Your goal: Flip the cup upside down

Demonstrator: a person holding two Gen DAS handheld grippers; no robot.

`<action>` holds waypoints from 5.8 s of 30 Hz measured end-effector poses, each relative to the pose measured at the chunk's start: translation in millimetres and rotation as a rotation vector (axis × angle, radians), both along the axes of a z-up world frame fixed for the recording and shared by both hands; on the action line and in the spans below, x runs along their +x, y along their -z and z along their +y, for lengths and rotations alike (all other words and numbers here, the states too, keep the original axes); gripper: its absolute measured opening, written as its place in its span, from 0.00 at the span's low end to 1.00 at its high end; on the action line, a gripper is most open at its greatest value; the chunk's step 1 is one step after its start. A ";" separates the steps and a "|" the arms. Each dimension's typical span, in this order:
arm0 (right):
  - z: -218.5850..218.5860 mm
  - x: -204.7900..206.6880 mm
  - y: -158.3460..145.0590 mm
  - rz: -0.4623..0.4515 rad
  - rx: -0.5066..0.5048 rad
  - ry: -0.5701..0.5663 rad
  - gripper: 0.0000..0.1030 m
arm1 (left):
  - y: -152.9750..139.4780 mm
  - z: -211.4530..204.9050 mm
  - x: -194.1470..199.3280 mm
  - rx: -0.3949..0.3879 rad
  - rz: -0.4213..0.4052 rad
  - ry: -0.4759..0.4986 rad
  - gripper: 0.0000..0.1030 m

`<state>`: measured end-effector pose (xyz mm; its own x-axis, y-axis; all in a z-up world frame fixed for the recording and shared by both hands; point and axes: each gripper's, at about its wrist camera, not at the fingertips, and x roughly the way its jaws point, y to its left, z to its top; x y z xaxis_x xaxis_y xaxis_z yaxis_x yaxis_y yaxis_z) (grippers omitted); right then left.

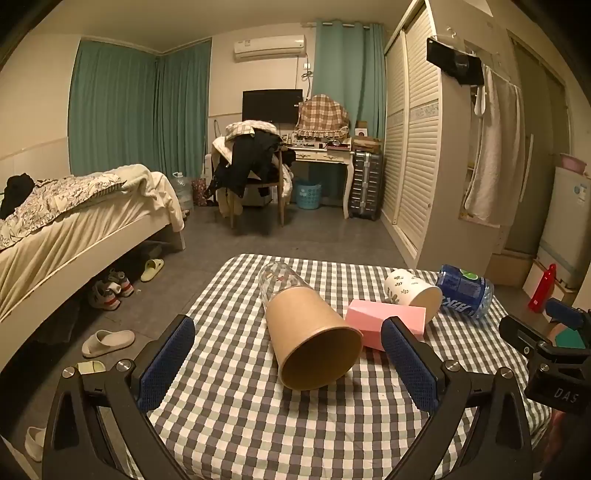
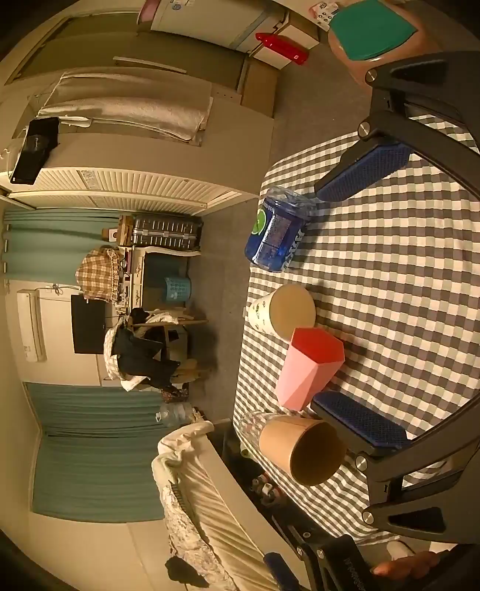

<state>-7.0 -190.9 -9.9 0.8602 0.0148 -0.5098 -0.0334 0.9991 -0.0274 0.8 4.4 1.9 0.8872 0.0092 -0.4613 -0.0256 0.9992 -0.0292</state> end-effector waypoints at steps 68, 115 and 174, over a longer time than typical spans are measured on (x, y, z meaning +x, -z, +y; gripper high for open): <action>6.0 1.1 9.2 0.017 -0.004 -0.006 1.00 | 2.8 5.6 -1.2 0.004 0.009 0.001 1.00; 225.3 254.8 75.5 0.682 -0.220 -0.376 0.90 | 45.9 179.7 123.2 -0.047 0.254 -0.265 1.00; 18.5 23.1 60.5 0.541 0.069 0.047 0.65 | 31.9 27.5 -30.8 -0.015 0.235 0.027 1.00</action>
<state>16.2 -172.4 -70.4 0.4756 0.0312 -0.8791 0.0205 0.9987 0.0465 -30.0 31.9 -30.0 0.7550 -0.0219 -0.6554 -0.0065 0.9991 -0.0409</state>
